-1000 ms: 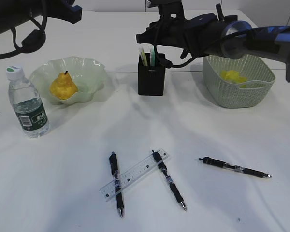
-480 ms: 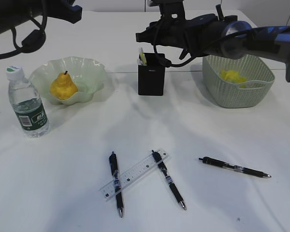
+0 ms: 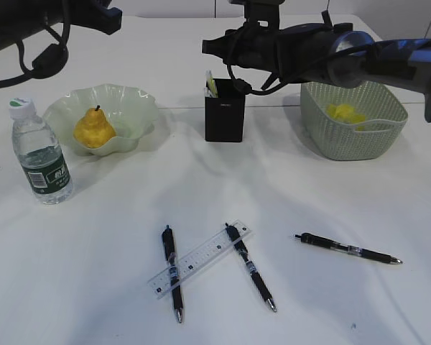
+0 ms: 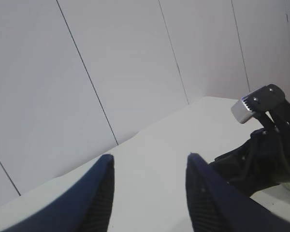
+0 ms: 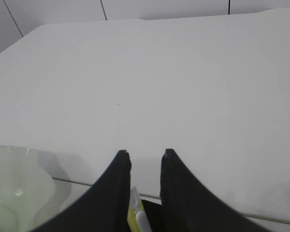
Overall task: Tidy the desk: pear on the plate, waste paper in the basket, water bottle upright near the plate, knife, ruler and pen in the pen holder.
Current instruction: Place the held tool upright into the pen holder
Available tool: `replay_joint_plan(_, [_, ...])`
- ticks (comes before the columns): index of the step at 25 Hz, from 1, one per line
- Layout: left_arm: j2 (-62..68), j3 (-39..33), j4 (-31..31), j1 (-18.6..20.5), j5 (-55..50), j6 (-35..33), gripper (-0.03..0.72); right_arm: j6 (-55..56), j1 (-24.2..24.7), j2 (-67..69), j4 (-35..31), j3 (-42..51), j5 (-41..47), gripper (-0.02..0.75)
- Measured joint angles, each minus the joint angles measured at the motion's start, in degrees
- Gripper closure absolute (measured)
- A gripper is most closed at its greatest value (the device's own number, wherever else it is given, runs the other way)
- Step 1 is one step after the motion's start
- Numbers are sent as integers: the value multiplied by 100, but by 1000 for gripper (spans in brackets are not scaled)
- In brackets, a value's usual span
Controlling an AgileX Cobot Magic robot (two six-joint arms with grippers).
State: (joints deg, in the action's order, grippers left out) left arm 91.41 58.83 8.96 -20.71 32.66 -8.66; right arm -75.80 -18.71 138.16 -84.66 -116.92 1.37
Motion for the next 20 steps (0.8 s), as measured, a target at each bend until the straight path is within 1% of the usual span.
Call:
replay_joint_plan(5, [0,0,12,0,0,0,347,-203,0,0,-123,0,-49,572])
replay_joint_plan(15, [0,0,12,0,0,0,347,-1615,0,0,-146,0,-49,572])
replay_joint_plan(20, [10,0,12,0,0,-8,347,-1780,0,-24,-168,102,-62,572])
